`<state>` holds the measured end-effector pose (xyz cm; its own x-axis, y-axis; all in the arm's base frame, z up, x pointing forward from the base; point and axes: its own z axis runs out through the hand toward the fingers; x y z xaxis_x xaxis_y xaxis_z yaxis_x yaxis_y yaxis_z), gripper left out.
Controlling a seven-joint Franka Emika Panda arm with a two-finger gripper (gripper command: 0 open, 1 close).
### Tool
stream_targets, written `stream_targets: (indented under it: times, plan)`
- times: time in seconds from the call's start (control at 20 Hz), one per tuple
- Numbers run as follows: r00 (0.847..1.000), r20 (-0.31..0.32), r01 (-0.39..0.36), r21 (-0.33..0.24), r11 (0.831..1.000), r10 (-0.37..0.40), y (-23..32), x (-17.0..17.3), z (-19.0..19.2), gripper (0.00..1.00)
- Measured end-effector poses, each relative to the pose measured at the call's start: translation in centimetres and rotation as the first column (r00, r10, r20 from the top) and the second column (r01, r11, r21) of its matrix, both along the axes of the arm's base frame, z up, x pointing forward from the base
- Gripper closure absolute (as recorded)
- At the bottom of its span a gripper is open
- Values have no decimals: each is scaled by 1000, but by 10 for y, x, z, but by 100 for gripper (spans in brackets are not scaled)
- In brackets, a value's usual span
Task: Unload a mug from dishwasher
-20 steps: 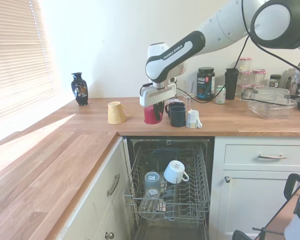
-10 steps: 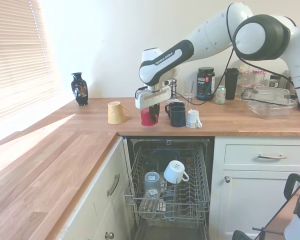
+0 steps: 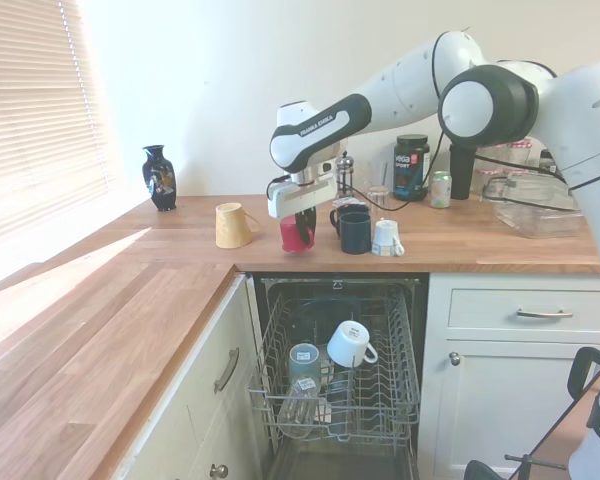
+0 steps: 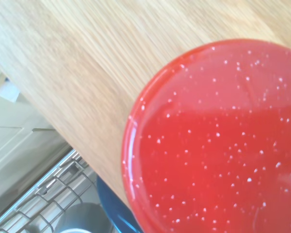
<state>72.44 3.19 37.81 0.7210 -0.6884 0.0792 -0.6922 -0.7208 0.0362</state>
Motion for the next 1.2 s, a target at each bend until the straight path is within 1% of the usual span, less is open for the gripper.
stream_targets:
  times: [0.2, 0.3, 0.35, 0.9, 1.2]
  plan:
    - [1000, -12, -4, 0, 1000, 4, 3, 7, -16, 100]
    - [1000, -10, -4, 4, 1000, 4, 5, 10, -18, 100]
    - [1000, -9, -4, 6, 1000, 4, 5, 10, -19, 0]
    - [1000, -31, 0, 20, 1000, 0, 9, 9, -21, 0]
    - [1000, -24, -4, 23, 1000, 5, 12, 8, -22, 0]
